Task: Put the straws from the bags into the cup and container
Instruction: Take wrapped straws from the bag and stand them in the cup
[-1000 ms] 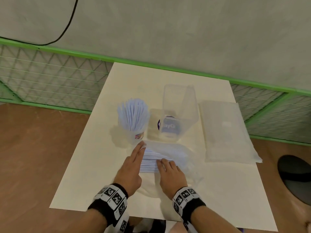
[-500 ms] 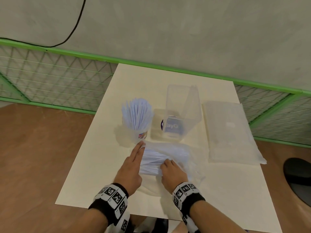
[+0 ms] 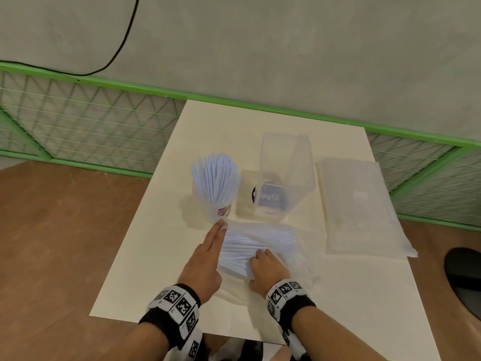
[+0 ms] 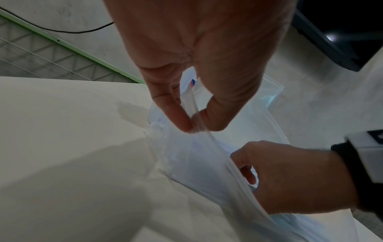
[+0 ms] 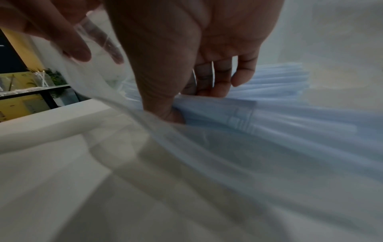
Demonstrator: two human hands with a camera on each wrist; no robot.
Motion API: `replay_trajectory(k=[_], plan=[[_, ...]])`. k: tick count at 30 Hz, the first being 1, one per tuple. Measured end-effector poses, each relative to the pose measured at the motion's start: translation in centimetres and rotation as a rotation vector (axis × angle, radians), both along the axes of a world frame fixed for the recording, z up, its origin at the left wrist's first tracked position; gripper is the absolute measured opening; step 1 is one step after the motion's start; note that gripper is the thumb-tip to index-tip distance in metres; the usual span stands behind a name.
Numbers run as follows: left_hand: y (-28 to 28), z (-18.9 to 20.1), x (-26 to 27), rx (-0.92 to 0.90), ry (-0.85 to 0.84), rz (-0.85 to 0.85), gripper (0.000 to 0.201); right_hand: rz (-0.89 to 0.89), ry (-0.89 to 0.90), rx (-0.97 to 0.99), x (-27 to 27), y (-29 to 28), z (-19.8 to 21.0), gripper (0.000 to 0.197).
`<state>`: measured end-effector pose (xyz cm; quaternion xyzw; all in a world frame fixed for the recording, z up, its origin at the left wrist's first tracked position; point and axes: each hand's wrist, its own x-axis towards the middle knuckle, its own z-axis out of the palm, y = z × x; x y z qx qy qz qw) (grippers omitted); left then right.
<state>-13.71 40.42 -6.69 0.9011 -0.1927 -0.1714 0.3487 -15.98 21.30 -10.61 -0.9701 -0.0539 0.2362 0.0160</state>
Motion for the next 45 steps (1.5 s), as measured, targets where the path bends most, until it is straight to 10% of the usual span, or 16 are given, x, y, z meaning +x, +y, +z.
replay_trajectory(k=[30,45], plan=[[0.0,0.1,0.3,-0.015,0.01,0.012,0.112,0.045,0.05,-0.029,0.1,0.7,1.6,0.03],[0.5,-0.1,0.9,-0.015,-0.028,0.024,0.112,-0.289,-0.148,0.614,-2.5,-1.3,5.3,0.021]])
